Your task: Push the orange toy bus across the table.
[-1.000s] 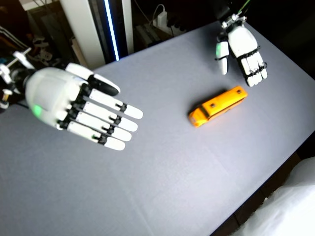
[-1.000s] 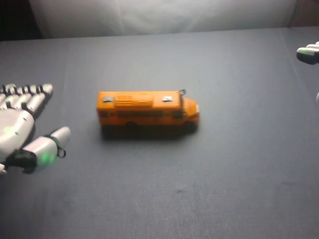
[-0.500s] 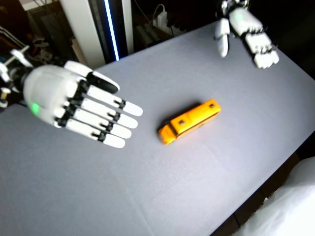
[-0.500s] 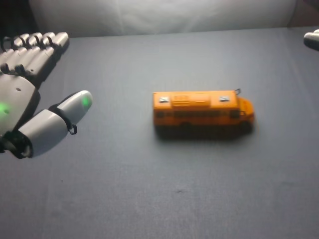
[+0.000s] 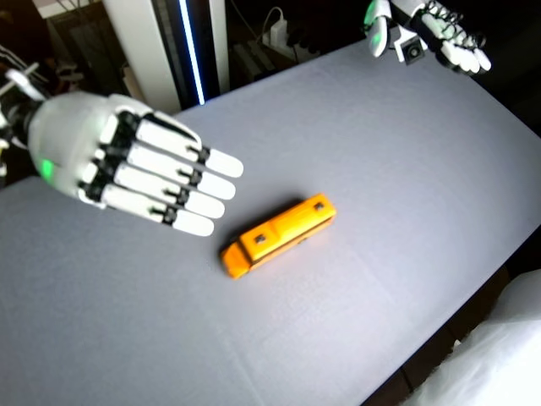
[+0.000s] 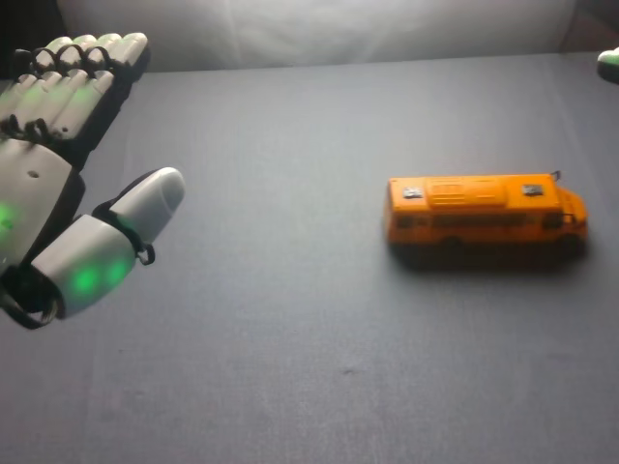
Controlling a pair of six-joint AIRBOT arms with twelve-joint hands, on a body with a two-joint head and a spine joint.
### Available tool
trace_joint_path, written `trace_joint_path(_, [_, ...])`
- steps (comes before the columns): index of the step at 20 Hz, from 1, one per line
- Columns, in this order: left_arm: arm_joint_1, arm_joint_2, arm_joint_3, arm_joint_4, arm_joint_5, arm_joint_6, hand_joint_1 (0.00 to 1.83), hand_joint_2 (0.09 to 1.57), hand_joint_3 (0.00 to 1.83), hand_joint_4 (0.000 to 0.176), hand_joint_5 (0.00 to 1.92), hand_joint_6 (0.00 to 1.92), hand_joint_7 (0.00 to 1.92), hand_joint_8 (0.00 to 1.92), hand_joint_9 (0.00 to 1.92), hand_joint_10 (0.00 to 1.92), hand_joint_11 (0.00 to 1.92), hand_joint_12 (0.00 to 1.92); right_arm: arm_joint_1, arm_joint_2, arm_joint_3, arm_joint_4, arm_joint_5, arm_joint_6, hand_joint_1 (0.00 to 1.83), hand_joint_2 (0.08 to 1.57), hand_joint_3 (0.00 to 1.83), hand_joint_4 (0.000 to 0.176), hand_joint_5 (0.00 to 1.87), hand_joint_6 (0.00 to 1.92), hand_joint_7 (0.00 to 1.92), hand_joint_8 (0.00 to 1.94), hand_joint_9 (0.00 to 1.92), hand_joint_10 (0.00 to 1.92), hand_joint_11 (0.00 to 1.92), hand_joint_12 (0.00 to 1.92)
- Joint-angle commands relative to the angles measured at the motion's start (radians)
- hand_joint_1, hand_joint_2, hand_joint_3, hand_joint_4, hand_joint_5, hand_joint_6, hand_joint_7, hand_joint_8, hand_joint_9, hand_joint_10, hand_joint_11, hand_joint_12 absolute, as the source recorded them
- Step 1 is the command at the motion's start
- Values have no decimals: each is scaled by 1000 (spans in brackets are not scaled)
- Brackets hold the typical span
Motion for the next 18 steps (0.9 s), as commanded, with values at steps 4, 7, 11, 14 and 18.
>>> trace_joint_path(4, [4,3,-5,42,-144,-19,99,1485,6,0,48,1,22,0,0,0,0,0,2,6,-8,2,158,7,696,1425,5,0,532,1,493,3,395,6,344,60])
trace_joint_path(7, [15,4,-9,44,-155,-26,76,1481,0,0,69,3,36,2,0,0,0,0,2,7,-9,2,161,7,720,1420,0,0,554,8,540,16,444,22,377,72])
trace_joint_path(11, [21,5,-12,44,-159,-28,113,1475,0,0,68,1,28,0,0,0,0,0,0,7,-11,2,161,7,694,1420,0,0,567,4,553,5,467,9,407,77])
trace_joint_path(14, [22,5,-12,43,-157,-29,143,1496,3,0,51,0,24,0,0,0,0,0,-1,7,-12,0,161,7,721,1428,2,0,555,0,527,0,431,0,355,51])
trace_joint_path(18, [29,3,-15,39,-158,-30,130,1505,4,0,41,0,14,0,0,0,0,0,-4,7,-14,0,164,6,780,1424,0,0,550,1,536,2,446,3,361,53])
